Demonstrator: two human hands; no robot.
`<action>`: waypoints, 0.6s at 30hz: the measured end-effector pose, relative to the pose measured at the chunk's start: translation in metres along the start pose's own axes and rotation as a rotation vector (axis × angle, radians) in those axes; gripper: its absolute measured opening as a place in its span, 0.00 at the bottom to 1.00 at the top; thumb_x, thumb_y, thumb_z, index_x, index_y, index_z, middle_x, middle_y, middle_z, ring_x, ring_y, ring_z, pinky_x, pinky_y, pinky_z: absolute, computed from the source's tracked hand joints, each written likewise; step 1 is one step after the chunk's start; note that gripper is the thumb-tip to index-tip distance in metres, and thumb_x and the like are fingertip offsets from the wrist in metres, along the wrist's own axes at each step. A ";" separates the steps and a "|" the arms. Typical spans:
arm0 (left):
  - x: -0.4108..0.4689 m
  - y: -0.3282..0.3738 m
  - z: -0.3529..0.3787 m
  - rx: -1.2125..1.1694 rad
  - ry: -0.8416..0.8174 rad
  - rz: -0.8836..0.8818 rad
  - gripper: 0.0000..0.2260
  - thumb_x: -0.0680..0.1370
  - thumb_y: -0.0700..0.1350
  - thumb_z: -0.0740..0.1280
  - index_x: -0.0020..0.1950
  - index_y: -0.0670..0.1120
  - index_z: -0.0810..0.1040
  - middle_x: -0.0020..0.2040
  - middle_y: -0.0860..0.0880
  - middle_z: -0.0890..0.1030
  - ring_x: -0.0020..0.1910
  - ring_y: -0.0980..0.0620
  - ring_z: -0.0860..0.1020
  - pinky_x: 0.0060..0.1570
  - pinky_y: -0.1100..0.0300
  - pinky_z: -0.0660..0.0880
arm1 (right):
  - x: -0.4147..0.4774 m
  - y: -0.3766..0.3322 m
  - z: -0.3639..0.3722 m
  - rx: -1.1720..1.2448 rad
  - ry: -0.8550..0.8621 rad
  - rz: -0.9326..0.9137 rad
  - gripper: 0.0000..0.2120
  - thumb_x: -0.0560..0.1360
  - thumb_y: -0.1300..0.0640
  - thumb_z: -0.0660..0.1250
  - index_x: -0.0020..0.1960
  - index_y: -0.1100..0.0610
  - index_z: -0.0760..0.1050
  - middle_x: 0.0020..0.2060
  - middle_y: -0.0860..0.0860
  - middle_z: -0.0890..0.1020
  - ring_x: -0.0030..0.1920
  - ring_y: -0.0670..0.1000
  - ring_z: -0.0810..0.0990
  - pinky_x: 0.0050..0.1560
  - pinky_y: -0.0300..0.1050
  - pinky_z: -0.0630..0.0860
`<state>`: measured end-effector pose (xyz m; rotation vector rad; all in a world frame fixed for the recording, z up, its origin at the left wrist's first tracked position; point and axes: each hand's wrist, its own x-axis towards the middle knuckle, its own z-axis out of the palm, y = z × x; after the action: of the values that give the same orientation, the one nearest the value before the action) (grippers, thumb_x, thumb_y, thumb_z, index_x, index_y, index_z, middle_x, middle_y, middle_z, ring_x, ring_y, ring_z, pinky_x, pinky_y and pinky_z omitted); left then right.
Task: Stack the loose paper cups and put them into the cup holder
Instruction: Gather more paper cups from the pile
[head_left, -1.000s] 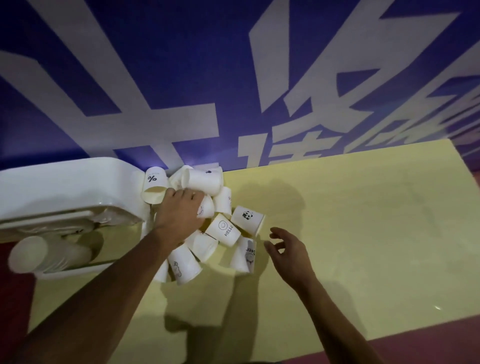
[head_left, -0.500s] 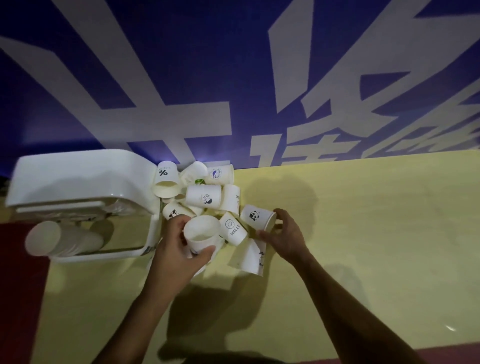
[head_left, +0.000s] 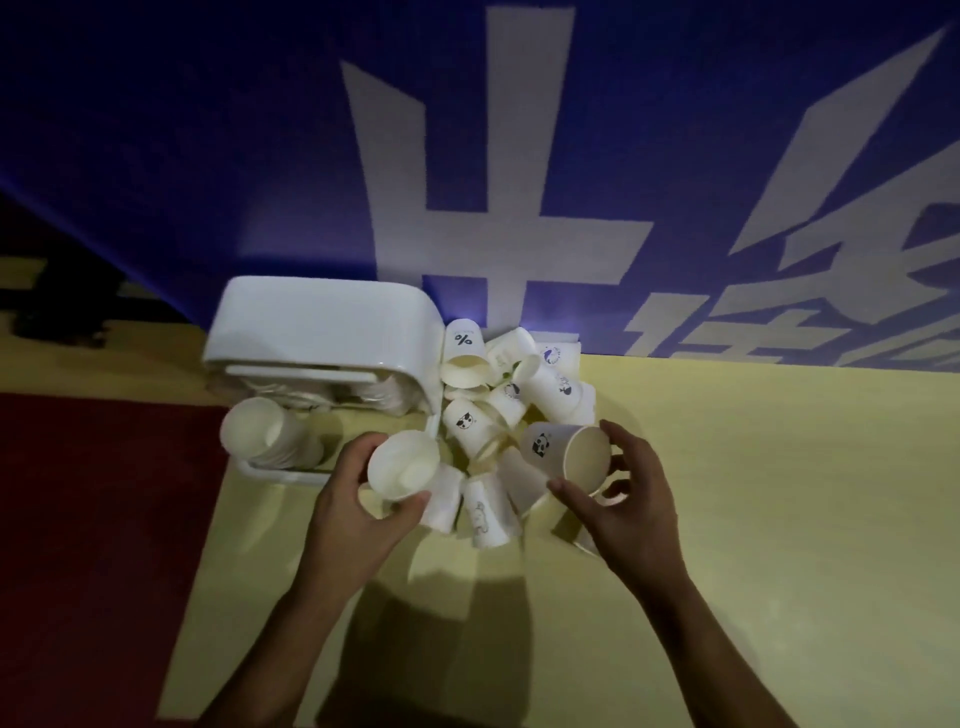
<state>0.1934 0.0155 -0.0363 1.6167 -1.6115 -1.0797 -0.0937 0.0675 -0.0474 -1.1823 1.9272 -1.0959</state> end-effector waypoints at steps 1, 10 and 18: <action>0.004 -0.006 -0.009 0.001 0.001 0.000 0.28 0.69 0.45 0.82 0.65 0.56 0.74 0.59 0.64 0.78 0.58 0.60 0.78 0.53 0.63 0.76 | -0.005 -0.008 0.012 0.009 -0.011 -0.004 0.38 0.64 0.46 0.83 0.70 0.46 0.72 0.61 0.41 0.76 0.52 0.45 0.79 0.43 0.43 0.78; 0.061 -0.065 -0.045 0.049 -0.119 0.032 0.32 0.69 0.48 0.81 0.69 0.59 0.71 0.63 0.60 0.79 0.61 0.56 0.78 0.56 0.62 0.78 | -0.040 -0.049 0.093 0.009 0.055 0.022 0.38 0.63 0.49 0.84 0.69 0.44 0.72 0.60 0.35 0.76 0.51 0.44 0.79 0.44 0.41 0.78; 0.094 -0.099 -0.037 0.174 -0.278 -0.002 0.32 0.69 0.47 0.78 0.70 0.58 0.70 0.62 0.53 0.80 0.59 0.48 0.78 0.56 0.54 0.76 | -0.050 -0.066 0.126 -0.062 0.055 0.007 0.40 0.64 0.39 0.79 0.72 0.49 0.72 0.60 0.39 0.76 0.53 0.46 0.79 0.44 0.42 0.79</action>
<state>0.2678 -0.0748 -0.1164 1.6334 -1.9314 -1.2384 0.0567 0.0542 -0.0438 -1.1894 2.0187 -1.0820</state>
